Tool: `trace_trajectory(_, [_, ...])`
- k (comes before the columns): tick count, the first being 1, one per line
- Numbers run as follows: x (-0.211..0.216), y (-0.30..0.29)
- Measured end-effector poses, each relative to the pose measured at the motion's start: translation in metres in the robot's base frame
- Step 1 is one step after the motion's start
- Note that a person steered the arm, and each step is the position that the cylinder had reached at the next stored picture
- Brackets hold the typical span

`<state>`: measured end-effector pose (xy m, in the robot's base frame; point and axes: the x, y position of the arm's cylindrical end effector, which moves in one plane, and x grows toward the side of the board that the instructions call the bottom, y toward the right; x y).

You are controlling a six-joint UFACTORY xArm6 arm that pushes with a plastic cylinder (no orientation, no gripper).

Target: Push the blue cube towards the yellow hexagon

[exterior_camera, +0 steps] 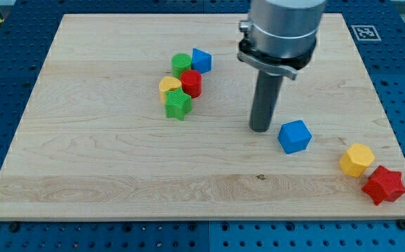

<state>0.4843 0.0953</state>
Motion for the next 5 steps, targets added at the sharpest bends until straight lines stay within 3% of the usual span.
trace_trajectory(5, [0.042, 0.045])
